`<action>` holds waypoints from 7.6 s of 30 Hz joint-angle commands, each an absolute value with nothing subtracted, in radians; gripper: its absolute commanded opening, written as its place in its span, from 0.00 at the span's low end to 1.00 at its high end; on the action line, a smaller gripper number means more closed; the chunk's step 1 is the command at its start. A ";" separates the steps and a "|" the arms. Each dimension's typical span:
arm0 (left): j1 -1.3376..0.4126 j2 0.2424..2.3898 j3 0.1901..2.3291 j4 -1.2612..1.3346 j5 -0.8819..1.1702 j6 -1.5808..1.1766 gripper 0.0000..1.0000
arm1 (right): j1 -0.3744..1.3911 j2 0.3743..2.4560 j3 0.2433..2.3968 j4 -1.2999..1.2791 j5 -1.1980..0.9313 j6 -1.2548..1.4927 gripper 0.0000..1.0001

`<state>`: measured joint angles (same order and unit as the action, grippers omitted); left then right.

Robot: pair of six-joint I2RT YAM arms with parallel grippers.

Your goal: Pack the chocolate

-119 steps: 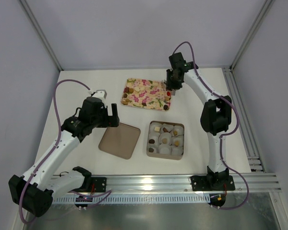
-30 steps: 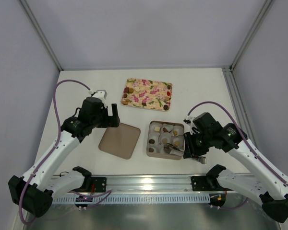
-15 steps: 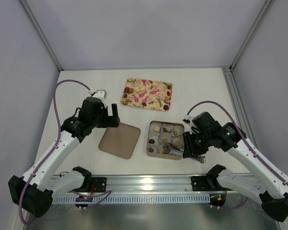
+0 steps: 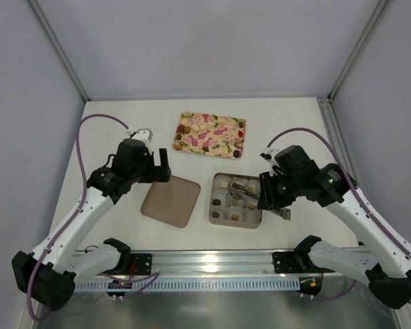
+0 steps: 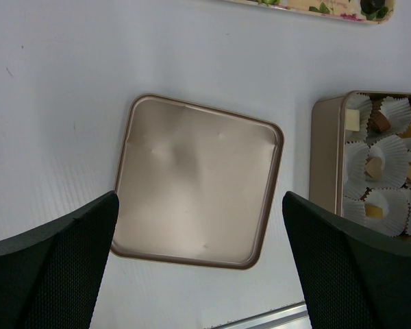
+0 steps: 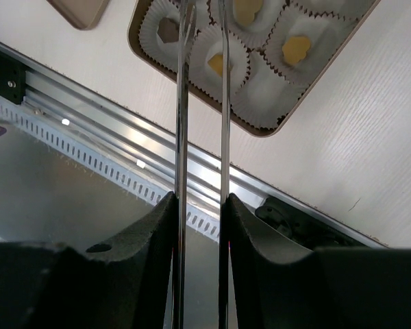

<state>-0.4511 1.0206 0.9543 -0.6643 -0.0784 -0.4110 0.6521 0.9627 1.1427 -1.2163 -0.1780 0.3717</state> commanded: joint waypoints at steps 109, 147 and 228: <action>-0.127 1.848 1.152 -0.716 0.137 -0.316 0.42 | 0.512 1.468 1.192 -0.420 -0.213 0.356 0.68; -0.035 1.724 1.187 -0.752 0.411 -0.301 0.00 | 0.621 2.003 1.640 -0.534 -0.344 0.275 0.68; -1.224 1.343 1.223 -0.683 -0.848 -0.005 0.78 | 0.371 1.827 1.546 -0.195 -0.919 0.930 0.04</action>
<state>-1.1862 1.2896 1.2293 -0.7422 -0.6308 -0.1040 0.3733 1.9015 1.4944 -0.1848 -0.8566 0.8829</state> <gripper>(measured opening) 0.777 0.165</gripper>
